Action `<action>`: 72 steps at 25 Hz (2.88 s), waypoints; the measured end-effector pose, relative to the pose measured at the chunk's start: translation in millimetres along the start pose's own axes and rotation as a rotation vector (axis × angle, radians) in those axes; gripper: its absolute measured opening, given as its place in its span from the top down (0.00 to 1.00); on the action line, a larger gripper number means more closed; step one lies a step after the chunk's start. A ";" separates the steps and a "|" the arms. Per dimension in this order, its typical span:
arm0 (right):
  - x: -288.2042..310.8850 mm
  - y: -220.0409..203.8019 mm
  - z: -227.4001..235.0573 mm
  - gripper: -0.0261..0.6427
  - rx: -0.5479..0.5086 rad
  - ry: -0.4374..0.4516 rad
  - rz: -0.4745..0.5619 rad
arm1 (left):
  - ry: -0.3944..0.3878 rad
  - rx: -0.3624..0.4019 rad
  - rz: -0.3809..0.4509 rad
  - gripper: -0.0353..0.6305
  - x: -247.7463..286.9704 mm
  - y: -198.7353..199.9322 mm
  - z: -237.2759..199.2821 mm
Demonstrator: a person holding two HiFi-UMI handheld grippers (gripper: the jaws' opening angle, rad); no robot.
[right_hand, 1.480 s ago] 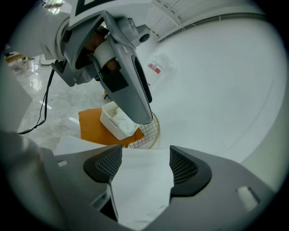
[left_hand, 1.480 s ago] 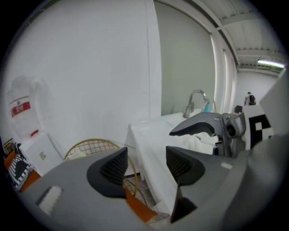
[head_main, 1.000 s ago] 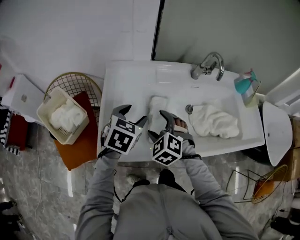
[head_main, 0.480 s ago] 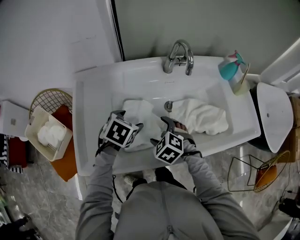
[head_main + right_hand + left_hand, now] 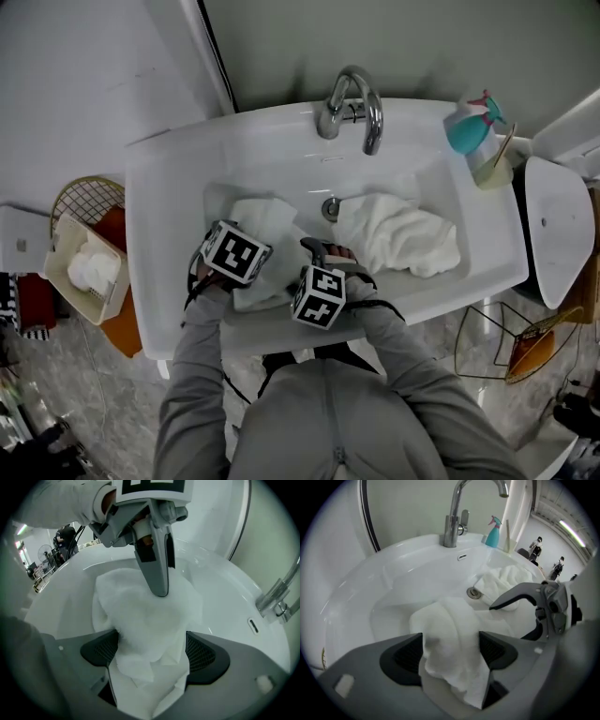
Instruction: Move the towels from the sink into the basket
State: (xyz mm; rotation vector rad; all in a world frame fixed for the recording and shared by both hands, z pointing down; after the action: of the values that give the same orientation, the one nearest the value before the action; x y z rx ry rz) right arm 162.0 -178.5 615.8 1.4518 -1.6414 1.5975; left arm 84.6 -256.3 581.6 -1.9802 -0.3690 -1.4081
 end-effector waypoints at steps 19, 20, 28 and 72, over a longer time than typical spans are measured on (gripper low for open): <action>58.1 -10.5 -15.1 0.33 0.068 0.226 -0.064 | -0.033 0.063 -0.204 0.34 59.3 -8.5 -3.1; 58.4 -10.5 -15.1 0.33 0.070 0.225 -0.064 | -0.034 0.066 -0.208 0.35 60.0 -9.1 -2.7; 60.2 -8.1 -12.3 0.55 0.041 0.121 -0.075 | -0.027 0.075 -0.213 0.44 59.2 -10.9 -2.2; -101.5 324.4 -66.5 0.77 -0.076 -0.393 0.531 | 0.400 0.017 0.417 0.66 -312.2 -107.4 -41.4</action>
State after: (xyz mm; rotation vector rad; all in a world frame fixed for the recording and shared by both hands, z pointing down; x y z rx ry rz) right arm -104.9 -148.5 397.0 1.4323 -2.4483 1.5401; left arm -125.1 -158.8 342.4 -1.5887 0.2014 -1.4647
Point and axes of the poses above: the fingertips, and each gripper's own axes: x forward along the fingers, z to its right, y out of its top, the point moved 1 cm from there along -x, backward along the fingers, and after that the axes turned 10 degrees about -y, right-handed, at the moved point
